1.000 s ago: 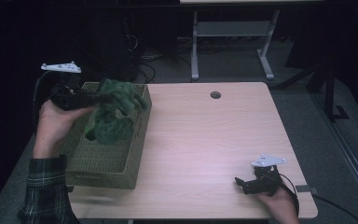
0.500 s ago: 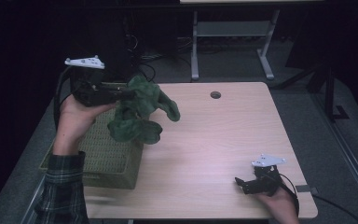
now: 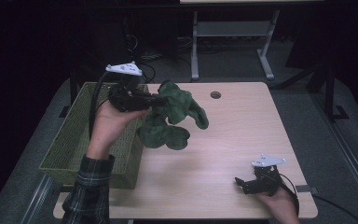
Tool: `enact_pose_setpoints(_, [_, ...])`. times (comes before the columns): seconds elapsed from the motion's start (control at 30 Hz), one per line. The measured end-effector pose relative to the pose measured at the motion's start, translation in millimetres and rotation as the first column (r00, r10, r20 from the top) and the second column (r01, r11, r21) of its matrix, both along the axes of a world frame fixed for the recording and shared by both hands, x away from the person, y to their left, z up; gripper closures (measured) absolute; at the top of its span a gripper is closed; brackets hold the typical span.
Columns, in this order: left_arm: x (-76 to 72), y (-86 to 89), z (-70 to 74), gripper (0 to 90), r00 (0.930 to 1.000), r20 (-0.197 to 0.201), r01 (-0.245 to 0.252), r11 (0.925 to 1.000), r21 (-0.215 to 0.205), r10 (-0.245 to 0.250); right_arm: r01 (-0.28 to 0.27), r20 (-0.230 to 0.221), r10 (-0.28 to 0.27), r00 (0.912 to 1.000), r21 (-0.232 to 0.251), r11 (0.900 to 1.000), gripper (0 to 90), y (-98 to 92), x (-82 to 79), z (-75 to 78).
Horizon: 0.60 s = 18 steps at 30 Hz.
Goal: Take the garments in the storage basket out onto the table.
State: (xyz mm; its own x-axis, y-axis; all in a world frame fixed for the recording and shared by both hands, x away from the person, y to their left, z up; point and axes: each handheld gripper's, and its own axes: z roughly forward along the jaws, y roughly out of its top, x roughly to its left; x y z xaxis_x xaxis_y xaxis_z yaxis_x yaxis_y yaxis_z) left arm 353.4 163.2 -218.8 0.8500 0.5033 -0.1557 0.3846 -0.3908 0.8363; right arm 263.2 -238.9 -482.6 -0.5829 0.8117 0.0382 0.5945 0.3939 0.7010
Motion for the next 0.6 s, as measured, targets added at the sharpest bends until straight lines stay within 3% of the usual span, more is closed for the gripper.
enact_pose_setpoints(0.3, [3.6, -41.0, -29.5, 85.9, 0.9959, -0.060, 0.068, 0.9976, 0.011, -0.067, 0.000, 0.000, 0.000, 1.0000, 0.000, 1.000, 1.6, 0.0, 0.0, 0.0])
enact_pose_setpoints(0.6, [2.8, -66.6, -54.0, 86.0, 0.9891, -0.098, 0.110, 0.9939, 0.005, -0.109, 0.000, 0.000, 0.000, 1.0000, 0.000, 1.000, 1.5, 0.0, 0.0, 0.0])
